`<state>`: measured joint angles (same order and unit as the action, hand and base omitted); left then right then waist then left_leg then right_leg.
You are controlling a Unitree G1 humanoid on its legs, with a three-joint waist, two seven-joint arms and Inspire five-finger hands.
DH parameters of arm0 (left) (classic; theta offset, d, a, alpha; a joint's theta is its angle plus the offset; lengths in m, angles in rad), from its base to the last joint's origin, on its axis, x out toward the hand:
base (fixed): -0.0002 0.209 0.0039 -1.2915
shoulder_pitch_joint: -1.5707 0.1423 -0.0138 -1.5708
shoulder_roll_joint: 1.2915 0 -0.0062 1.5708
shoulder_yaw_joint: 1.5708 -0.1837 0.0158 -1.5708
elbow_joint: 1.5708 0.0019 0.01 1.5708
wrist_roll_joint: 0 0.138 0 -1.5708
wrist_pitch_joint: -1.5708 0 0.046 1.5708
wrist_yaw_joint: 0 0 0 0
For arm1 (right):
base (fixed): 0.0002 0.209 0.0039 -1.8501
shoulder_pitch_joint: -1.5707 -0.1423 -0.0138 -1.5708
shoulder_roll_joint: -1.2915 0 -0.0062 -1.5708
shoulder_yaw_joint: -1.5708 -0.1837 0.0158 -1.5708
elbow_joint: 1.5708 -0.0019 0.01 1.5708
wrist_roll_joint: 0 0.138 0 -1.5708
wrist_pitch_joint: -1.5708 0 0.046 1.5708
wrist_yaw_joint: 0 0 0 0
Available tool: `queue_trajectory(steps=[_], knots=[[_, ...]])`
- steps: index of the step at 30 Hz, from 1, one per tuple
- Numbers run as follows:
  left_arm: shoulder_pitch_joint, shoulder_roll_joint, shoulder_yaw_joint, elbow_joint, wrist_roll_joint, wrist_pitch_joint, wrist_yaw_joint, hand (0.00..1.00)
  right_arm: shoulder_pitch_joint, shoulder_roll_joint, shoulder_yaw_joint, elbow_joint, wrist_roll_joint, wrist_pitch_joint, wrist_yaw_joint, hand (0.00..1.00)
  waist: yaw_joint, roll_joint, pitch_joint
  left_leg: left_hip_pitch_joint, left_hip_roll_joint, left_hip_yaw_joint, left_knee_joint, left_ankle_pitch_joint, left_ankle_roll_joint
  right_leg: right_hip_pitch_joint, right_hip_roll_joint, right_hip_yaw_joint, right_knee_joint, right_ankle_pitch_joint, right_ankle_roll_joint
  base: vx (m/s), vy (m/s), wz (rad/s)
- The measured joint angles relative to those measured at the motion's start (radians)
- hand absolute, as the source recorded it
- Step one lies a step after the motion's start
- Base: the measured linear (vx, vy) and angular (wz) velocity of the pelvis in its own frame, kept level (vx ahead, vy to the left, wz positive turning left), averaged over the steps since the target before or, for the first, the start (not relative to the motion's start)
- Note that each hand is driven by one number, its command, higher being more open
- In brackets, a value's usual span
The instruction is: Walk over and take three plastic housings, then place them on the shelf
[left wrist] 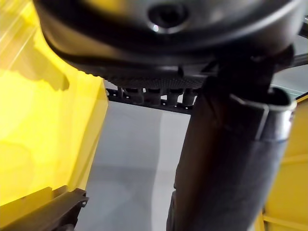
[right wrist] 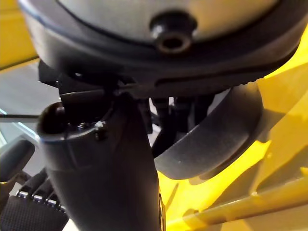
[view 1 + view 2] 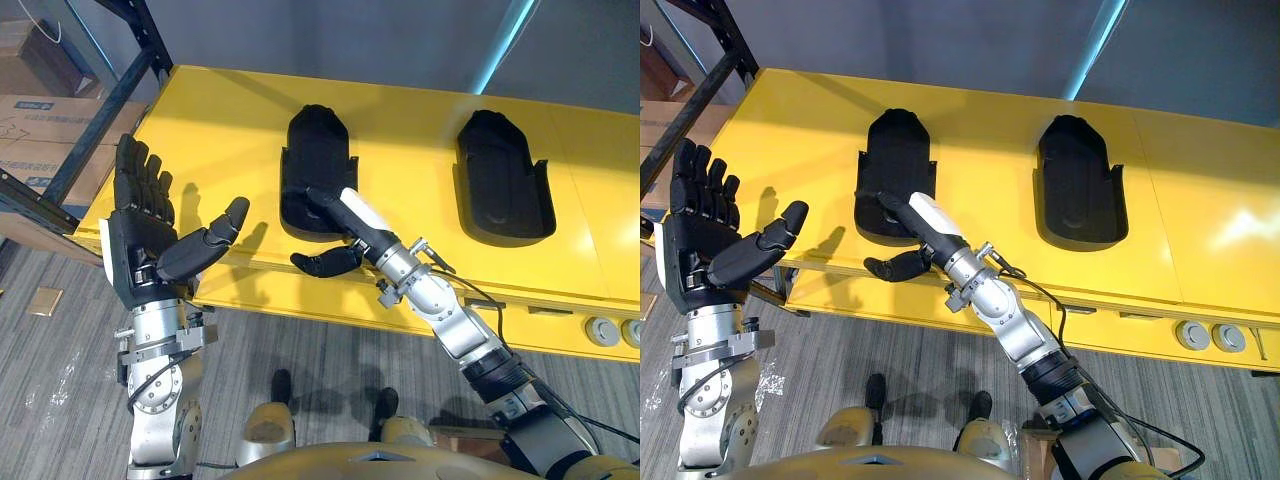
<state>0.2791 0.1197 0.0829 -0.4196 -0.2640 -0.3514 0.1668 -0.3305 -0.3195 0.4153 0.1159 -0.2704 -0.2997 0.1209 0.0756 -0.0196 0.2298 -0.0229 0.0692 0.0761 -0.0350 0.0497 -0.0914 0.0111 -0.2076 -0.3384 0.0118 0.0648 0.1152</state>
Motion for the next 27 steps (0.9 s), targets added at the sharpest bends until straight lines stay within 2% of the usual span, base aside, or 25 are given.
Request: queue_trajectory(steps=[8,13,27], knots=[[0.002,0.000,-0.001,0.000,0.000,0.000,-0.005,1.00,0.001,0.005,0.007,0.007,0.000,-0.002,-0.002,0.00,0.000,0.000,0.000,0.015,-0.001,0.001,-0.025,0.017,-0.002,-0.001,0.000,0.000,0.002,0.000,0.000,0.00,-0.001,0.00],[0.005,0.000,-0.014,0.000,0.000,0.000,-0.005,1.00,0.001,0.007,0.009,0.007,-0.004,-0.034,-0.015,0.00,0.001,0.000,0.000,0.029,-0.001,0.005,-0.048,0.030,0.002,-0.001,0.000,0.002,0.002,0.000,0.000,0.00,-0.002,-0.01],[0.006,0.000,-0.016,0.000,-0.001,0.000,-0.004,1.00,-0.001,0.013,-0.036,0.028,-0.155,-0.011,-0.092,0.00,0.001,0.000,0.000,0.031,-0.002,0.011,-0.048,0.032,0.005,-0.001,-0.001,0.010,0.002,0.002,0.002,0.00,0.000,0.00]])
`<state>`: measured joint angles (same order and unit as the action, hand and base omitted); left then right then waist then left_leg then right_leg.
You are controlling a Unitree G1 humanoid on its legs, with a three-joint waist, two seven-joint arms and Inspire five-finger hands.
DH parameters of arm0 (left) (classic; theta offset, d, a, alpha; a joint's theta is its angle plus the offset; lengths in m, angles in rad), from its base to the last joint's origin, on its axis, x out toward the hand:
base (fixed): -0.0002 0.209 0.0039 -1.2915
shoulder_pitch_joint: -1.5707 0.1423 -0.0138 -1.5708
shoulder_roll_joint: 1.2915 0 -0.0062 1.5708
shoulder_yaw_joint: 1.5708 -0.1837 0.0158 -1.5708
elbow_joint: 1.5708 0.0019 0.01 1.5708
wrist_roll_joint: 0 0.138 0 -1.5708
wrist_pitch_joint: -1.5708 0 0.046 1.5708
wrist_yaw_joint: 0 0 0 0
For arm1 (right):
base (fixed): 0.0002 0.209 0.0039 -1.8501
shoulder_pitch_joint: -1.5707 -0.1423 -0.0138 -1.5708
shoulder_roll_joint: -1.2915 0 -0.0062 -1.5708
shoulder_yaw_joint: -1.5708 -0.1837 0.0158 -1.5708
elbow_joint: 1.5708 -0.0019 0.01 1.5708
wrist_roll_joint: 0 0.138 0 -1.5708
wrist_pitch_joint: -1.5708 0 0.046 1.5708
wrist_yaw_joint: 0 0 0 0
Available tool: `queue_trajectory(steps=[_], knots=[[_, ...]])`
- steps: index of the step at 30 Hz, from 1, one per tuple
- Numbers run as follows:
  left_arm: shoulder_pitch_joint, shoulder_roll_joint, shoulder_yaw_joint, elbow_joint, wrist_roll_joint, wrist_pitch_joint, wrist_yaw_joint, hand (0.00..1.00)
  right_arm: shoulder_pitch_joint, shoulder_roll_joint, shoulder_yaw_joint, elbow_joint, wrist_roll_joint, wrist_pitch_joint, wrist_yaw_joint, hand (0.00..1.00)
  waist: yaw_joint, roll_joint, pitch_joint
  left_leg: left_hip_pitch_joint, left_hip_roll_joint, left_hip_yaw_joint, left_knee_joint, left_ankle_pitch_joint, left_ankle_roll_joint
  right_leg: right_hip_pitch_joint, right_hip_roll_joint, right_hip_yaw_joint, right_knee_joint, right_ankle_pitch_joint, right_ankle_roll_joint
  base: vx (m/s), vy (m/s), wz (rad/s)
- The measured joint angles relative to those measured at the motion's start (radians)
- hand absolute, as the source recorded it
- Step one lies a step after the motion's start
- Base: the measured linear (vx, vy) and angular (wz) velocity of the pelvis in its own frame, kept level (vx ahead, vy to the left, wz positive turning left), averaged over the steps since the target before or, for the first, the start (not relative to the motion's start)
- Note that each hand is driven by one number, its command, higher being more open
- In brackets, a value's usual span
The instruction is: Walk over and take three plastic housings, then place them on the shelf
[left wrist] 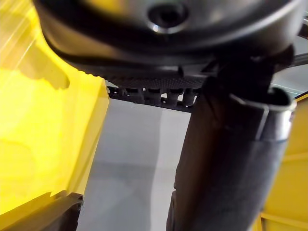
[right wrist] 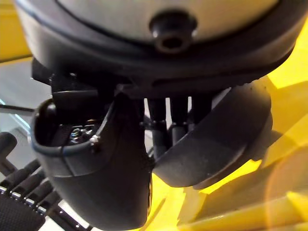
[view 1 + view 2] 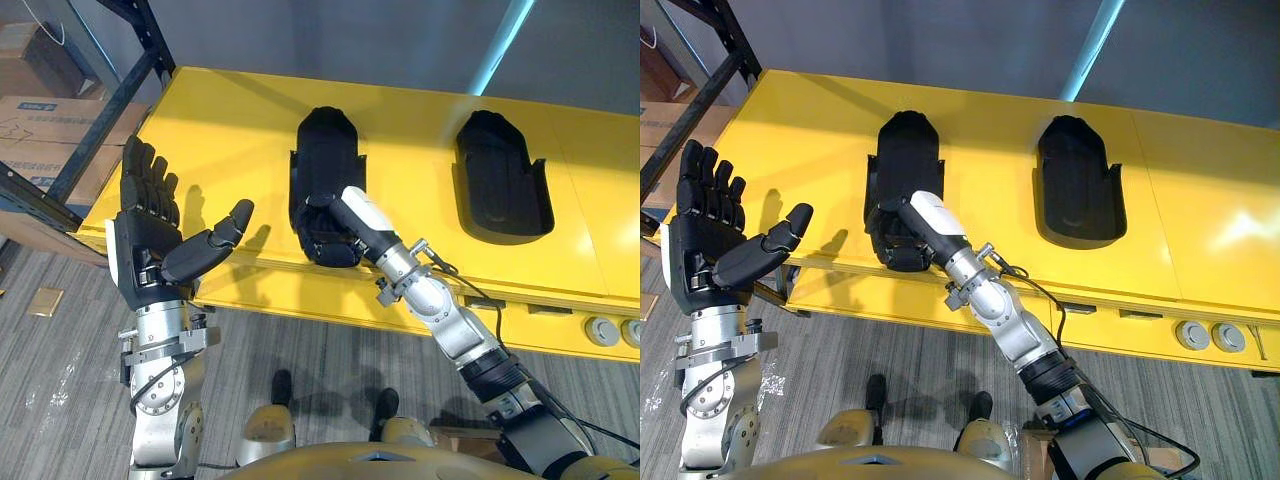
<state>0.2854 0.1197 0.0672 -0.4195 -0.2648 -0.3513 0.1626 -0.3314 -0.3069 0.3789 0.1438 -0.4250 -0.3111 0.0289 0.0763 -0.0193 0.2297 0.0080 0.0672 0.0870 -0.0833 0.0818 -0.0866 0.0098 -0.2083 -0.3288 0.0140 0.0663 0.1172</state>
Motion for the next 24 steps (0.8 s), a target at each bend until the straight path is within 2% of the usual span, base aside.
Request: queue_trajectory(steps=[8,16,24], knots=[[0.000,0.008,0.000,0.005,-0.001,0.000,-0.001,1.00,-0.051,-0.026,-0.040,0.054,-0.039,0.000,-0.018,0.00,0.000,0.002,0.001,0.000,-0.001,0.000,0.000,0.000,0.000,0.000,-0.001,0.001,0.000,0.001,0.002,0.00,0.000,0.00],[-0.001,0.009,0.000,0.042,-0.004,-0.001,-0.001,1.00,-0.108,-0.082,-0.066,0.102,-0.039,-0.008,-0.033,0.00,0.001,0.020,0.012,-0.001,-0.003,0.000,0.001,0.001,0.001,0.000,-0.003,0.000,0.000,0.002,0.003,0.00,0.000,0.00],[-0.002,0.009,0.000,0.042,-0.003,-0.001,0.000,1.00,-0.124,-0.088,-0.076,0.126,-0.039,-0.019,-0.039,0.00,0.000,0.024,0.014,-0.002,-0.003,-0.001,0.001,0.001,0.001,0.000,-0.004,-0.001,0.000,0.002,0.003,0.00,0.000,0.00]])
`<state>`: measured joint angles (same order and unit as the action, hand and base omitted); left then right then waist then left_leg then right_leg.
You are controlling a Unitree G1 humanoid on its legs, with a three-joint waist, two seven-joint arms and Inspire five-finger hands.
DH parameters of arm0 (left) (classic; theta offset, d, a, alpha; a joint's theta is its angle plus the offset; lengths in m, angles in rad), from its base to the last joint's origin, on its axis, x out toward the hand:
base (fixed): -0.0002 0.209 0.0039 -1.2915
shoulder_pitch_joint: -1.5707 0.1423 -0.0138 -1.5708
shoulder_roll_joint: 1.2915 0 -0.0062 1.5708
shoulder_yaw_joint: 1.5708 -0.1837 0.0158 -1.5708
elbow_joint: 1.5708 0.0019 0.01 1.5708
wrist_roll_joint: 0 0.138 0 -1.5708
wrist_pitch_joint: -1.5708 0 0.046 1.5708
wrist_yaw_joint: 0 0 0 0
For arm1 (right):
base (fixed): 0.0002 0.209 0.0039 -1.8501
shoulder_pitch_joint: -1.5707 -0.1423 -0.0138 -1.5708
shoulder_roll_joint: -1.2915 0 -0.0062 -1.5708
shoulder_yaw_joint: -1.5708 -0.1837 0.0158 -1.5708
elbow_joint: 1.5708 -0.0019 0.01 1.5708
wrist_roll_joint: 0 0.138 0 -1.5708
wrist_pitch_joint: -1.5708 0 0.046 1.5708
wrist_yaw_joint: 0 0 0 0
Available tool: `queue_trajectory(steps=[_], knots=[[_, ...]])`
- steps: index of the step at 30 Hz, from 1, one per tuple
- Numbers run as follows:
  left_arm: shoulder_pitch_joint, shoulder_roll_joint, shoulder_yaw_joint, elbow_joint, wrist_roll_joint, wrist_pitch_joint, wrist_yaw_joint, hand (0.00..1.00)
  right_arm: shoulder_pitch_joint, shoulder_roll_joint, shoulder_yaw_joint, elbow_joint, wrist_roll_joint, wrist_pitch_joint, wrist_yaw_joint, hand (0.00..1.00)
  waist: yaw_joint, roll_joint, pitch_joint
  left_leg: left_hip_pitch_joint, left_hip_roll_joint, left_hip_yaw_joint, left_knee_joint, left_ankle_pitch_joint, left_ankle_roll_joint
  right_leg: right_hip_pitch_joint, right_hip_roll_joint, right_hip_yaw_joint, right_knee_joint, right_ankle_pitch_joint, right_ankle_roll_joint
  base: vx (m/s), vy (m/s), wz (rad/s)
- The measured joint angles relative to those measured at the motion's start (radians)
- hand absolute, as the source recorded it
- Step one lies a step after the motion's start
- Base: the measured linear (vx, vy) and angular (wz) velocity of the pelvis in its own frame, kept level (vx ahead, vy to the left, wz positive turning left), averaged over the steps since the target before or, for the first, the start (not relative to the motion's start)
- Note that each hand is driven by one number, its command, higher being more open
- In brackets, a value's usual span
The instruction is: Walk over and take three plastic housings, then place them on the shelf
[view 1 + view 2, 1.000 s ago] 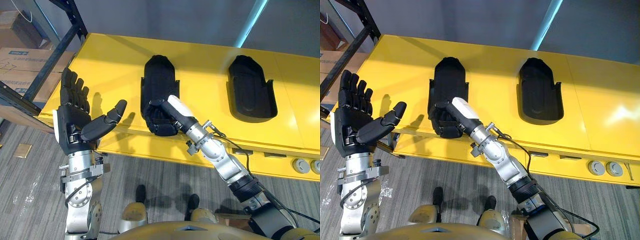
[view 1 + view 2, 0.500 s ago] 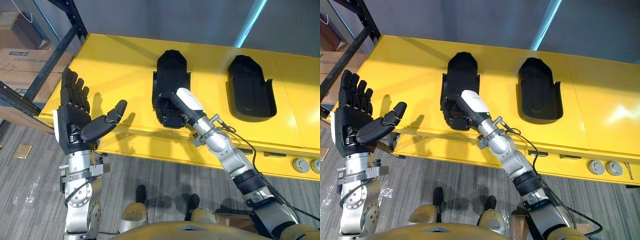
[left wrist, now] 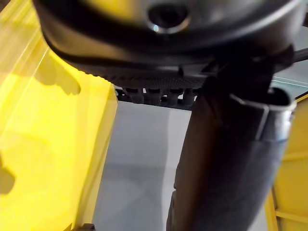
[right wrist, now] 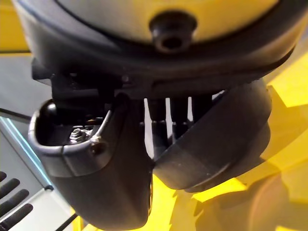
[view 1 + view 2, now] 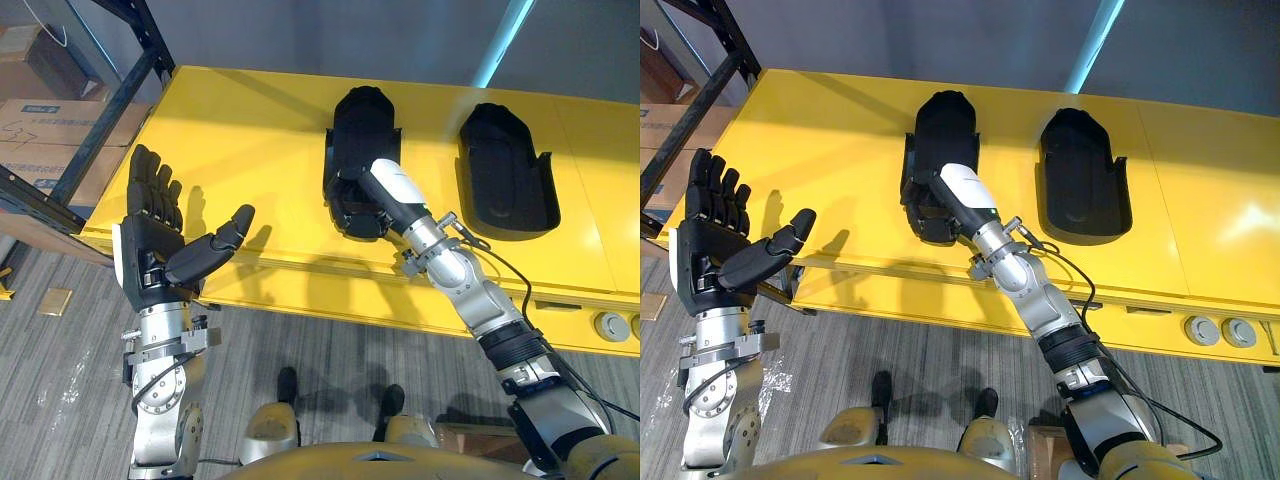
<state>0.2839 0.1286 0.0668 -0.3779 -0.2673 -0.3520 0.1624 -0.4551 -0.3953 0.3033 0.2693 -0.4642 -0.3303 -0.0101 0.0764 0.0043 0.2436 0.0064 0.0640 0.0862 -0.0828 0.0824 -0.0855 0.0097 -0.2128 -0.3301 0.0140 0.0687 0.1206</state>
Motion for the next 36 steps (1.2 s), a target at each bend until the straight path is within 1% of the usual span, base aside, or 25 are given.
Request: queue_trajectory(steps=[7,11,16,19,24,27,29,33,36], knots=[[0.000,0.000,0.000,0.000,0.000,0.000,0.000,1.00,-0.012,-0.002,0.000,0.002,0.001,-0.012,0.003,0.00,0.000,0.012,0.007,0.000,0.000,-0.001,0.000,0.000,0.000,0.000,0.000,-0.002,0.000,0.000,0.000,0.00,0.000,0.00],[0.000,0.000,-0.004,0.000,0.000,0.000,0.000,1.00,-0.012,-0.002,0.000,0.000,0.002,-0.013,0.013,0.00,-0.001,0.012,0.007,0.004,0.000,-0.001,0.000,0.001,0.001,0.004,-0.001,-0.004,0.000,0.000,0.000,0.00,0.000,0.00],[0.000,0.000,-0.014,0.000,0.000,0.000,-0.006,1.00,0.004,-0.002,0.001,-0.020,0.003,-0.010,0.049,0.00,-0.001,0.012,0.007,0.015,0.005,0.000,0.000,-0.001,0.000,0.015,-0.001,-0.003,0.000,0.000,0.000,0.00,0.000,0.00],[0.001,0.002,-0.014,0.000,0.000,0.000,-0.013,1.00,0.030,-0.002,0.006,-0.045,0.003,-0.010,0.072,0.00,-0.001,0.012,0.007,0.028,0.007,0.004,0.000,-0.007,-0.006,0.025,0.000,0.001,-0.001,0.000,0.000,-0.02,-0.004,-0.03],[0.001,0.005,-0.014,0.000,0.001,0.000,-0.014,1.00,0.045,-0.002,0.023,-0.053,0.007,-0.010,0.074,0.00,0.000,0.009,0.005,0.035,0.015,0.015,-0.001,-0.009,-0.006,0.028,0.007,0.006,-0.002,0.000,0.000,-0.04,-0.021,-0.08],[0.001,0.006,-0.016,0.000,0.002,0.000,-0.013,1.00,0.056,-0.004,0.023,-0.075,0.011,-0.010,0.092,0.00,-0.002,0.009,0.005,0.035,0.017,0.016,-0.001,-0.008,-0.008,0.028,0.008,0.006,-0.004,0.001,0.001,0.00,0.000,0.00],[0.002,0.007,-0.019,0.000,0.003,0.000,-0.013,1.00,0.071,-0.005,0.023,-0.085,0.012,-0.010,0.094,0.00,-0.002,0.005,0.001,0.035,0.016,0.016,-0.001,-0.007,-0.007,0.028,0.008,0.006,-0.005,0.001,0.001,0.00,0.000,0.00],[0.002,0.017,-0.019,0.000,0.003,0.001,-0.013,1.00,0.092,-0.005,0.023,-0.090,0.019,-0.010,0.093,0.00,-0.001,-0.016,-0.017,0.036,0.015,0.016,0.000,-0.005,-0.004,0.034,0.008,0.007,-0.017,0.004,0.005,0.00,0.000,0.00],[0.002,0.036,-0.020,0.000,0.003,0.001,-0.012,1.00,0.097,-0.005,0.024,-0.089,0.019,-0.009,0.084,0.00,0.000,-0.021,-0.020,0.037,0.013,0.016,0.000,-0.005,-0.004,0.034,0.008,0.009,-0.017,0.005,0.006,0.00,0.000,0.00]])
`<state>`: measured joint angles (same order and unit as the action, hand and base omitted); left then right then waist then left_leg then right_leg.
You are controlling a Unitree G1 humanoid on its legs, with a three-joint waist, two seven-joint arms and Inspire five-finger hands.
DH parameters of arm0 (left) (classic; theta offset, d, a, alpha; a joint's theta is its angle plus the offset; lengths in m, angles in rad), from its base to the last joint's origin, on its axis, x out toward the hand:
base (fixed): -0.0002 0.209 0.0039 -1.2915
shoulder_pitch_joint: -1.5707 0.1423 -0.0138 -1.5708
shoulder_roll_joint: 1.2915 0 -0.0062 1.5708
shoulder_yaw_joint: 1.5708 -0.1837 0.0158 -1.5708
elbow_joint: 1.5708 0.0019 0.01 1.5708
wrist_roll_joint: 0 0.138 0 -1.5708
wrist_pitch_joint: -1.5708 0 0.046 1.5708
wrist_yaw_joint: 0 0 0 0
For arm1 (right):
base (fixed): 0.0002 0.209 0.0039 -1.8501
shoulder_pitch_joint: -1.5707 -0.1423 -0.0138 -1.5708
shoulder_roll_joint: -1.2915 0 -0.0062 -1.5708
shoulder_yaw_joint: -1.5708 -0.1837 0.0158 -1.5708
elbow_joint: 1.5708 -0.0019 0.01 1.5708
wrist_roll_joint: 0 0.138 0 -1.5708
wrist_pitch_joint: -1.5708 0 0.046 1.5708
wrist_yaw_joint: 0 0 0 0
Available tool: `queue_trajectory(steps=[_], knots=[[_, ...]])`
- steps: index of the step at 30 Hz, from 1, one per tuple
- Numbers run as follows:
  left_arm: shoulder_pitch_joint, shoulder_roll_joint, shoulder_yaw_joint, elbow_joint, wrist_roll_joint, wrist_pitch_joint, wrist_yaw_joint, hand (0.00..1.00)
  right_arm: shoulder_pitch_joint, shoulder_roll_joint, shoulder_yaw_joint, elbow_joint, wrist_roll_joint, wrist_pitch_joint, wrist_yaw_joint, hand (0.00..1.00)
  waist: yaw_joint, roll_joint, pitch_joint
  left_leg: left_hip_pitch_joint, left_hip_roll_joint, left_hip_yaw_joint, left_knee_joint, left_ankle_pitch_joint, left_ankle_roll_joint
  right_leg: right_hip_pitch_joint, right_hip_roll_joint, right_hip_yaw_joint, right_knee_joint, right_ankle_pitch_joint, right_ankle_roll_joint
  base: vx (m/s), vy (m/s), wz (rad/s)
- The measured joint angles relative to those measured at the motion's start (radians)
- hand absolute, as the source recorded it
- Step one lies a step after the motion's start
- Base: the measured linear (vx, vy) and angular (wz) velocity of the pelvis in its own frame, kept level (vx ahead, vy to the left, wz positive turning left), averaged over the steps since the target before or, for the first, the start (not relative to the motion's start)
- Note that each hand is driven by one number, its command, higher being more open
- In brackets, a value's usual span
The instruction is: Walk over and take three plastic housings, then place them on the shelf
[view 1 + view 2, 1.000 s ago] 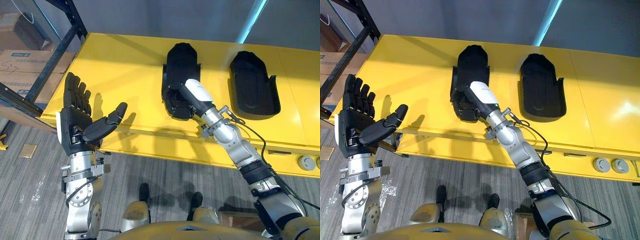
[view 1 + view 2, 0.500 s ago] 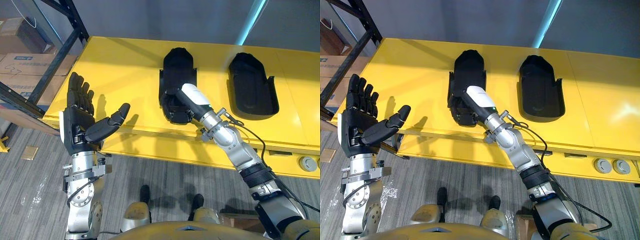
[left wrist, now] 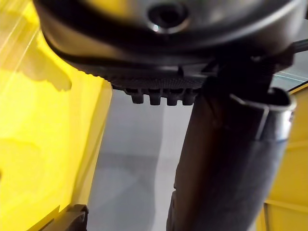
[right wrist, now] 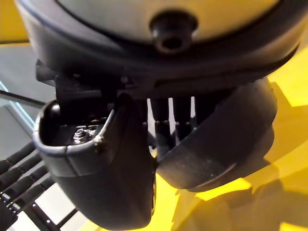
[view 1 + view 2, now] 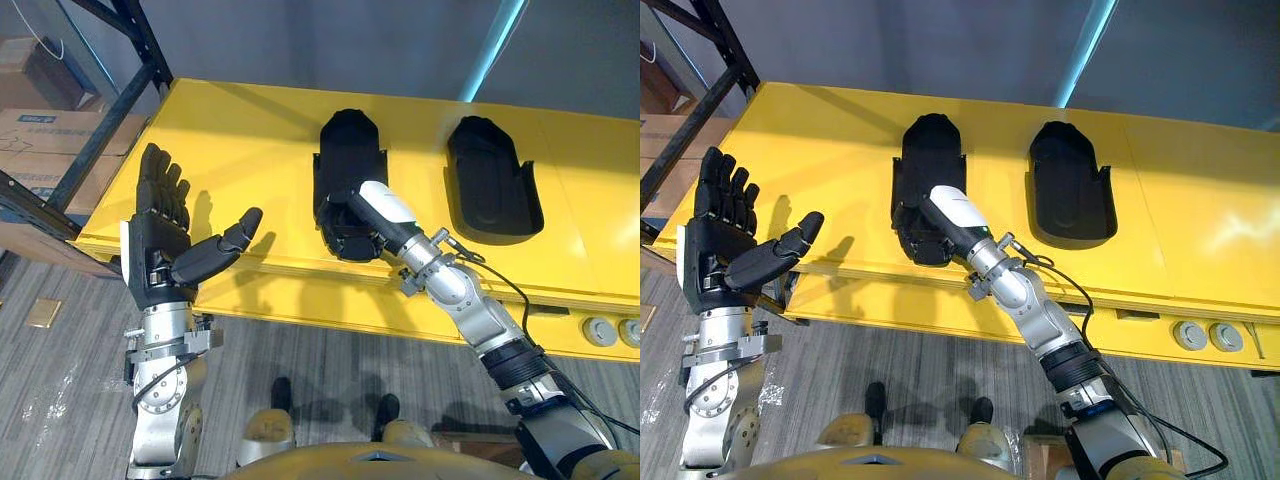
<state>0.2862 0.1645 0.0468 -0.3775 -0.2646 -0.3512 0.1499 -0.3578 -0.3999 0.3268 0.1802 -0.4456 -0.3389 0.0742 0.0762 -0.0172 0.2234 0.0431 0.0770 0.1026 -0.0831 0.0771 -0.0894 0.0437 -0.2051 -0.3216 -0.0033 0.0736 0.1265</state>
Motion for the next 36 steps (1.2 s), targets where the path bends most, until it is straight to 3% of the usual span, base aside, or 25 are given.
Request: queue_trajectory(steps=[7,8,13,19,23,36], knots=[[0.010,0.000,-0.002,0.026,0.000,0.002,0.002,1.00,0.002,0.000,0.002,0.002,-0.001,0.002,-0.006,0.00,0.000,0.008,-0.011,-0.001,-0.001,0.000,0.000,0.000,0.000,0.000,0.000,-0.001,-0.002,0.001,0.001,-0.01,-0.003,0.00],[0.014,0.000,-0.002,0.026,0.000,0.002,0.002,1.00,0.003,0.000,0.004,0.002,-0.001,0.004,-0.006,1.00,0.000,0.010,-0.014,-0.001,-0.001,0.000,0.000,0.000,0.000,0.000,0.000,-0.001,-0.003,0.001,0.001,0.00,0.000,0.00],[0.037,0.000,-0.009,0.026,0.000,0.002,0.001,1.00,0.015,0.000,0.011,0.004,-0.002,0.006,-0.016,1.00,0.000,0.026,-0.035,0.000,-0.001,-0.001,0.000,0.000,0.000,0.007,0.001,-0.002,-0.014,0.004,0.003,0.00,0.000,0.00],[0.037,-0.001,-0.035,0.026,0.000,0.002,-0.003,1.00,0.015,0.000,0.014,0.004,-0.008,0.006,-0.058,1.00,0.000,0.027,-0.040,0.002,-0.002,-0.001,0.000,0.000,0.000,0.009,0.001,-0.002,-0.016,0.005,0.003,-0.01,-0.004,0.00],[0.037,-0.001,-0.036,0.026,-0.001,0.002,-0.010,1.00,0.015,0.001,0.013,-0.001,0.062,0.006,-0.044,1.00,-0.002,0.027,-0.051,0.003,-0.001,-0.001,0.000,0.000,0.000,0.010,0.002,-0.001,-0.016,0.005,0.003,0.00,0.000,0.00],[0.038,-0.001,-0.034,0.026,0.000,0.005,-0.031,1.00,0.119,0.008,-0.015,-0.259,0.228,0.020,0.047,1.00,-0.024,0.017,-0.088,0.029,0.006,0.032,-0.005,-0.015,-0.010,0.017,0.011,0.026,-0.020,0.005,0.003,-0.02,-0.005,-0.07]])
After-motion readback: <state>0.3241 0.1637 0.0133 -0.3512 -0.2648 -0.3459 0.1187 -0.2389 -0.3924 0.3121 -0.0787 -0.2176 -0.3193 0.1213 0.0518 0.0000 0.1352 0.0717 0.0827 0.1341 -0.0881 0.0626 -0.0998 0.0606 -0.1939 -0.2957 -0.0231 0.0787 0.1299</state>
